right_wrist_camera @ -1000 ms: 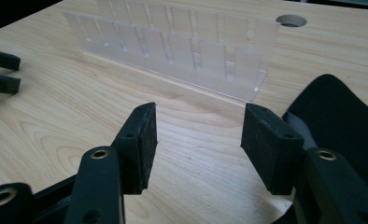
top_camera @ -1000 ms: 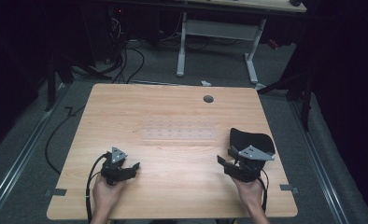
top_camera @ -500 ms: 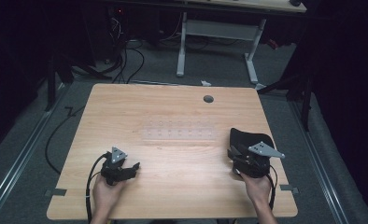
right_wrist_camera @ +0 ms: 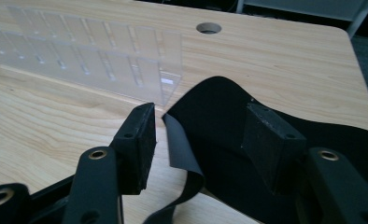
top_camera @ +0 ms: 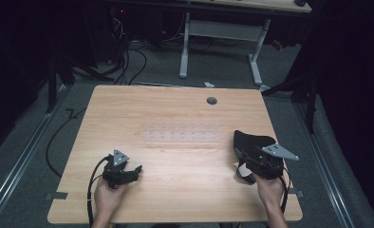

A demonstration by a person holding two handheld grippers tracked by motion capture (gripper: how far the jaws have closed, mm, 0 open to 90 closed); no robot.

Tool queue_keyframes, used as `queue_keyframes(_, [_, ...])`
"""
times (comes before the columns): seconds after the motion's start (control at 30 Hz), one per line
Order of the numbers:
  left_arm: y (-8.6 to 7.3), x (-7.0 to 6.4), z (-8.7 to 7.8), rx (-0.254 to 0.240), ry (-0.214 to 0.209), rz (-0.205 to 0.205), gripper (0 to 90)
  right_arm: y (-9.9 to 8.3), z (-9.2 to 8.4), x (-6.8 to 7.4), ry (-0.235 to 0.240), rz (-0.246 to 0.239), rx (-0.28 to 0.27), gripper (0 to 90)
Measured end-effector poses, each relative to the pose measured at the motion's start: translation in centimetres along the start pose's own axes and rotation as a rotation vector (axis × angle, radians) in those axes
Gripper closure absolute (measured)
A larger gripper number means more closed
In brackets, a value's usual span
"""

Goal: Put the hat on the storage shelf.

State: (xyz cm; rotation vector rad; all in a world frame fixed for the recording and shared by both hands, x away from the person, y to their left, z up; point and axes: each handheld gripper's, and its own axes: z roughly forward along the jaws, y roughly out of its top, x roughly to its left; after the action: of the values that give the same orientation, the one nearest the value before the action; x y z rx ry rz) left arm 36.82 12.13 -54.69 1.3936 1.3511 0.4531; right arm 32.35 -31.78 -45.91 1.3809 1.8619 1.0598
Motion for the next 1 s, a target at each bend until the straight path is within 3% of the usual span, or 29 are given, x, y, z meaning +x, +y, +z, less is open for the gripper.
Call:
queue_keyframes(0.4, [0.0, 0.0, 0.0, 0.000, 0.000, 0.000, 30.5, -0.4, -0.8, -1.9, -0.075, 0.020, -0.002, 43.6])
queue_keyframes(1.0, [0.0, 0.0, 0.0, 0.002, 0.002, 0.002, 30.4, -1.1, -1.7, -4.8, -0.195, 0.098, -0.007, 41.3])
